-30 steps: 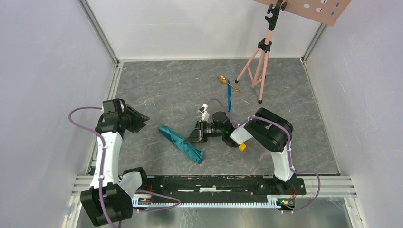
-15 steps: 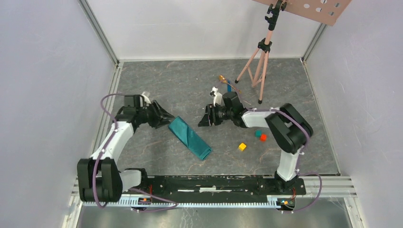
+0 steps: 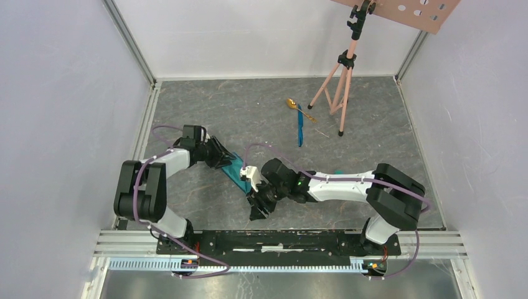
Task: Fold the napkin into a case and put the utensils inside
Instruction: Move the smaller rectangle folded napkin to the center of the board.
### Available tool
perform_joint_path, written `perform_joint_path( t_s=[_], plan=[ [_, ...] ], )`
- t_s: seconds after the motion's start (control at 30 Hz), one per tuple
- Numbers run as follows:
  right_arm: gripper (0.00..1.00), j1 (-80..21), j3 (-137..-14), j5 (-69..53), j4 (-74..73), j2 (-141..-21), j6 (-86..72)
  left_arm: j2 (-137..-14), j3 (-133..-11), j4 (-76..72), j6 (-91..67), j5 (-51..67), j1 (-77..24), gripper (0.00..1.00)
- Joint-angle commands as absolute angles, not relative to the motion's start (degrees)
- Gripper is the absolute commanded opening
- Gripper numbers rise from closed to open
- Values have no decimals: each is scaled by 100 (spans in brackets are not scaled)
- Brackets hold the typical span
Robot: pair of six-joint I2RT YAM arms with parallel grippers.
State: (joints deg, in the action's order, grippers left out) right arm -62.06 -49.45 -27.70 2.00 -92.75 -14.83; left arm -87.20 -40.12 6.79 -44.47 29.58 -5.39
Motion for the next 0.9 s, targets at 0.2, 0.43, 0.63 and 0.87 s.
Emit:
perform_joint_path(
  t_s=[0.2, 0.43, 0.63, 0.87],
  plan=[
    [54, -6188, -4193, -1146, 410, -9578, -1720, -8517, -4428, 815, -4072, 2135, -528, 50],
    [55, -5118, -3781, -385, 1150, -9564, -2083, -6950, -4719, 1965, -3738, 2155, -520, 61],
    [56, -4406, -5951, -1071, 1733, -11190, -1539, -6224, -4253, 2219, -3609, 2697, -521, 67],
    [59, -4117, -8925, -1815, 458, -12465, -1768, -6384, -4264, 2732, -3061, 1907, -942, 76]
  ],
)
